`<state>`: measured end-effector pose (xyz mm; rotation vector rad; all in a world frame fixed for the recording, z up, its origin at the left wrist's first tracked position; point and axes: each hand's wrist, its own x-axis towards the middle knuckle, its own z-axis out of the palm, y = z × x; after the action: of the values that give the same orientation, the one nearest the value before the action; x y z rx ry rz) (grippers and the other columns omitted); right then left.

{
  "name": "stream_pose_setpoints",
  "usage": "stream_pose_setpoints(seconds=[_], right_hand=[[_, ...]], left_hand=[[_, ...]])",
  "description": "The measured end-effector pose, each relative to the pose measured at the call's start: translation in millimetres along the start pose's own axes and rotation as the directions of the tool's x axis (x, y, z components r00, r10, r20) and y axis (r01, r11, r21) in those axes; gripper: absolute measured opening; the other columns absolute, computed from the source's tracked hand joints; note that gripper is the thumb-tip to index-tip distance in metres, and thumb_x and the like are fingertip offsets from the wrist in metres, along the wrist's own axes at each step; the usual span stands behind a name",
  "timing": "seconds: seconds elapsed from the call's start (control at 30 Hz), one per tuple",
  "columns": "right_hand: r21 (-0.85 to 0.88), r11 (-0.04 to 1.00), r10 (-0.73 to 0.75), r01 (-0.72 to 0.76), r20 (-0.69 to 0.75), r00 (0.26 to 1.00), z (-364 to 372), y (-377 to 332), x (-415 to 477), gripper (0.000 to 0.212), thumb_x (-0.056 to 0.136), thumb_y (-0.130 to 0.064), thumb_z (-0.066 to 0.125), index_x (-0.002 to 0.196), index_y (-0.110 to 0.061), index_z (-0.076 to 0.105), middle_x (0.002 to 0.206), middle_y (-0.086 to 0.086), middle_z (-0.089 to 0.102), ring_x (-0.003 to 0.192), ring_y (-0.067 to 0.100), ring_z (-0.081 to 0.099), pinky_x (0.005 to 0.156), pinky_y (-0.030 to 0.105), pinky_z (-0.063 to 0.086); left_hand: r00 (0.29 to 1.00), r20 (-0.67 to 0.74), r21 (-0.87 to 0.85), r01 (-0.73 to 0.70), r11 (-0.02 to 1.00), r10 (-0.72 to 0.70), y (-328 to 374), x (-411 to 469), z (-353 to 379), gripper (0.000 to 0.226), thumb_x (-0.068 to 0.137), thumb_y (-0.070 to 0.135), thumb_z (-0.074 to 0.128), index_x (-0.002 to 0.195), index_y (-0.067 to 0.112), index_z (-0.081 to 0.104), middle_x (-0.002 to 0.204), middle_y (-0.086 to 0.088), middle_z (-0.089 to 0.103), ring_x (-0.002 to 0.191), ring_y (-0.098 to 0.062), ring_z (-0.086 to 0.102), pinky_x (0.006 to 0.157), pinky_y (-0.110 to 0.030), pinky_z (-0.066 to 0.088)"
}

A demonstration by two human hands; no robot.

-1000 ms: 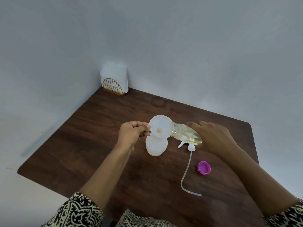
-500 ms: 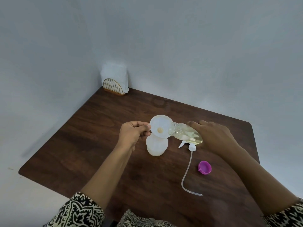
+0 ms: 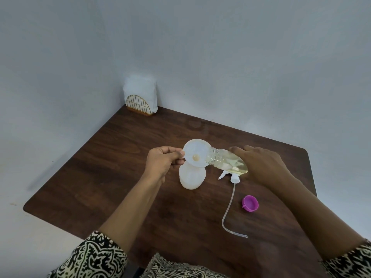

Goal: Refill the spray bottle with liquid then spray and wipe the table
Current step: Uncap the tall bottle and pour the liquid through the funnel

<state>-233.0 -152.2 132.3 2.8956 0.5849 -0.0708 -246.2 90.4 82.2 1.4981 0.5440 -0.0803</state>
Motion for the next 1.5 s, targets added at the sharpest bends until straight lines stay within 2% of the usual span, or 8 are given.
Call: stream_pose_setpoints(seconds=[0.37,0.7,1.5], right_hand=[[-0.010,1.000,-0.012,0.012,-0.003,1.000,0.3,0.6,0.6,0.064,0.085,-0.032,0.064,0.138,-0.038,0.029,0.109,-0.008,0.055,0.097,0.016,0.057,0.058,0.025,0.033],[-0.004,1.000,-0.012,0.012,0.000,1.000,0.9,-0.3,0.1,0.067,0.083,-0.035,0.066,0.138,-0.039,0.029,0.112,-0.009,0.055,0.099,0.016,0.058,0.061,0.026,0.037],[-0.022,1.000,-0.020,0.020,0.003,1.000,-2.4,-0.6,-0.7,0.066,0.083,-0.036,0.066,0.138,-0.038,0.029,0.107,-0.008,0.054,0.097,0.016,0.057,0.061,0.026,0.034]], left_hand=[[1.000,0.011,0.004,-0.006,1.000,0.006,-1.1,-1.1,-2.4,0.004,0.081,0.007,0.074,0.085,0.007,0.074,0.065,-0.005,0.072,0.055,-0.009,0.066,0.070,-0.030,0.060],[1.000,0.021,-0.017,-0.008,1.000,0.009,0.4,-4.4,-2.2,0.002,0.082,0.005,0.073,0.084,0.006,0.073,0.065,-0.006,0.071,0.053,-0.008,0.064,0.065,-0.026,0.059],[1.000,0.024,-0.015,-0.007,1.000,0.007,-0.2,-3.5,-2.2,0.003,0.081,0.005,0.073,0.083,0.006,0.073,0.065,-0.007,0.072,0.056,-0.010,0.065,0.074,-0.035,0.060]])
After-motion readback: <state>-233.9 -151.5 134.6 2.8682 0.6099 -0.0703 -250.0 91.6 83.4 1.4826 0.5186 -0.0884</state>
